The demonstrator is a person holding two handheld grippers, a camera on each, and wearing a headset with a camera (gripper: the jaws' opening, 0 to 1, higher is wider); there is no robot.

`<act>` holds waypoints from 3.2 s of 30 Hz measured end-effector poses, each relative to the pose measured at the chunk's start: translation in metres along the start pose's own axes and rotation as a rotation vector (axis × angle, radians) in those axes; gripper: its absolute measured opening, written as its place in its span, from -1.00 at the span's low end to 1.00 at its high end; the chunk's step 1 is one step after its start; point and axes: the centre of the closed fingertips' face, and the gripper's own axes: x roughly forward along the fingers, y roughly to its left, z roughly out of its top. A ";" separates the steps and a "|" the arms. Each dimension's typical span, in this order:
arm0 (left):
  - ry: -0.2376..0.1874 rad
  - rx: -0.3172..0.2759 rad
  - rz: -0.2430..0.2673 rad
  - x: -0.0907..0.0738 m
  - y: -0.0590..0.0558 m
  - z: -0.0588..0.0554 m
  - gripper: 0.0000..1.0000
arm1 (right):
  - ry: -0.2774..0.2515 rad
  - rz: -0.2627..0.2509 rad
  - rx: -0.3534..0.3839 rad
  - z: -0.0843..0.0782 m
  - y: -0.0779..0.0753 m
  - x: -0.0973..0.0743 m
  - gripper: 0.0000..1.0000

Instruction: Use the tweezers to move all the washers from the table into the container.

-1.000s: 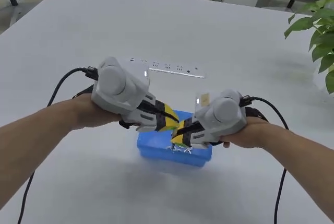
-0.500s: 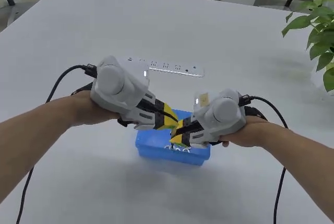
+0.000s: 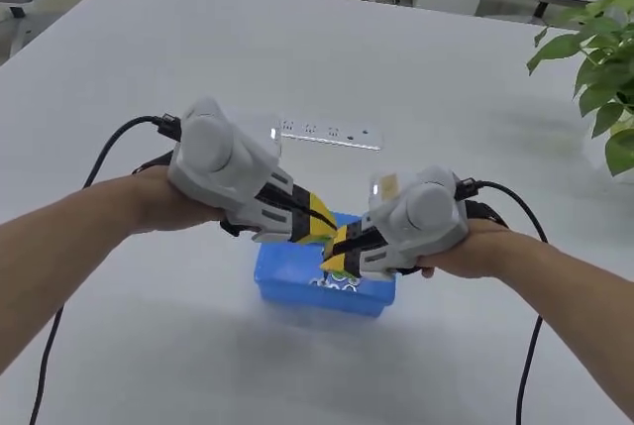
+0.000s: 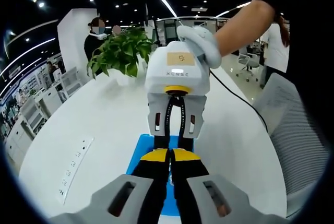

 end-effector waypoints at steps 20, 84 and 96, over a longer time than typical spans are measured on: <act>0.006 0.039 -0.049 -0.015 -0.015 0.026 -0.92 | -0.055 -0.043 0.024 0.019 0.013 -0.025 -0.83; 0.130 0.016 -0.169 -0.021 -0.097 -0.040 -0.92 | 0.065 -0.001 -0.007 -0.005 0.097 -0.016 -0.88; 0.192 -0.007 -0.161 -0.007 -0.106 -0.073 -0.92 | 0.111 0.006 -0.011 -0.020 0.108 -0.006 -0.88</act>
